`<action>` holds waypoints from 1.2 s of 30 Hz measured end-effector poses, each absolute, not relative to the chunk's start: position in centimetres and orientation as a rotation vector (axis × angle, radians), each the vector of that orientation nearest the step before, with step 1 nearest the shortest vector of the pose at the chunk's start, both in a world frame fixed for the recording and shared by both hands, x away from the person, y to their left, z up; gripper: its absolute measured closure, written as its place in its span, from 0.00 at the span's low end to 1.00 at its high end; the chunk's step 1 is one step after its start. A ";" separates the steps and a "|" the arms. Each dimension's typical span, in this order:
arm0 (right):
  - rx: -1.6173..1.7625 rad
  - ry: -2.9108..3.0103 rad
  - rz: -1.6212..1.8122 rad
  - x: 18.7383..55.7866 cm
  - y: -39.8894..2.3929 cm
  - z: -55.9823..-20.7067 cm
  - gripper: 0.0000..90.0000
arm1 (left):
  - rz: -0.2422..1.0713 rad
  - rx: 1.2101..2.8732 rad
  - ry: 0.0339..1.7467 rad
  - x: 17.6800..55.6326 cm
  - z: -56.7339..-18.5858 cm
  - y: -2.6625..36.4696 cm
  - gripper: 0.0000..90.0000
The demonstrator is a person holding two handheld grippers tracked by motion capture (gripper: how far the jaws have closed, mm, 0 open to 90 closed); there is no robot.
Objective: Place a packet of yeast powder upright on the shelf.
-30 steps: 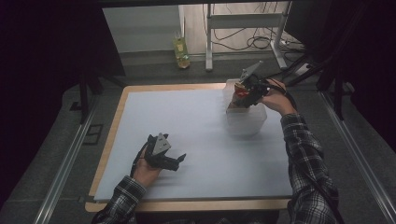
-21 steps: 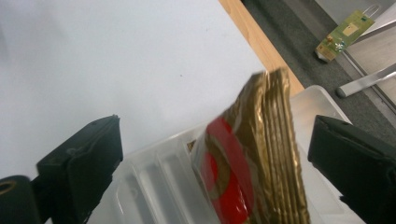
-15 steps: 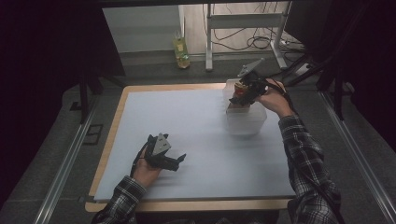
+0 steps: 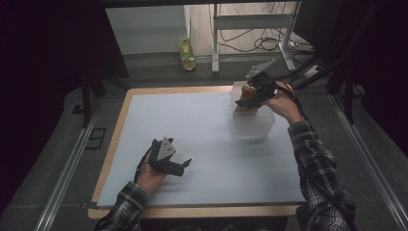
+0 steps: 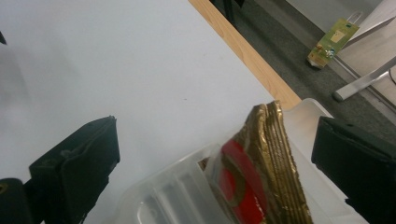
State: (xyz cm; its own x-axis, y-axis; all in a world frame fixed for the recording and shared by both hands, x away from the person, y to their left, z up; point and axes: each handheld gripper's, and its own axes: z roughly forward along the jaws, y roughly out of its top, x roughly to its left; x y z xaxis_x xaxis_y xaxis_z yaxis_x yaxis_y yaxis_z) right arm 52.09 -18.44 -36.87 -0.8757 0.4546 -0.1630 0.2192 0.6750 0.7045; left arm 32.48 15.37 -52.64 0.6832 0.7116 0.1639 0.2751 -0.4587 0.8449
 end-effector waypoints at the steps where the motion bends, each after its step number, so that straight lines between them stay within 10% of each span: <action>1: 0.538 2.561 1.022 52.0 -18.4 -36.8 0.01 | 0.646 2.038 0.760 32.5 -52.6 15.4 0.00; 36: 0.523 2.550 1.215 47.0 -16.6 -36.4 0.00 | 0.648 2.031 0.764 32.3 -52.5 15.7 0.00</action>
State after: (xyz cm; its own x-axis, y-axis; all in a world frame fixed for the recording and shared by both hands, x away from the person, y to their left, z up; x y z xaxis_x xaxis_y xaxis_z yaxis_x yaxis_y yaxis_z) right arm 47.00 -16.64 -36.44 -0.8989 0.4297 -0.0851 0.2047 0.5837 0.7857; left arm 32.30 15.74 -52.49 0.6795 0.7157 0.1615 0.2760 -0.4532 0.8476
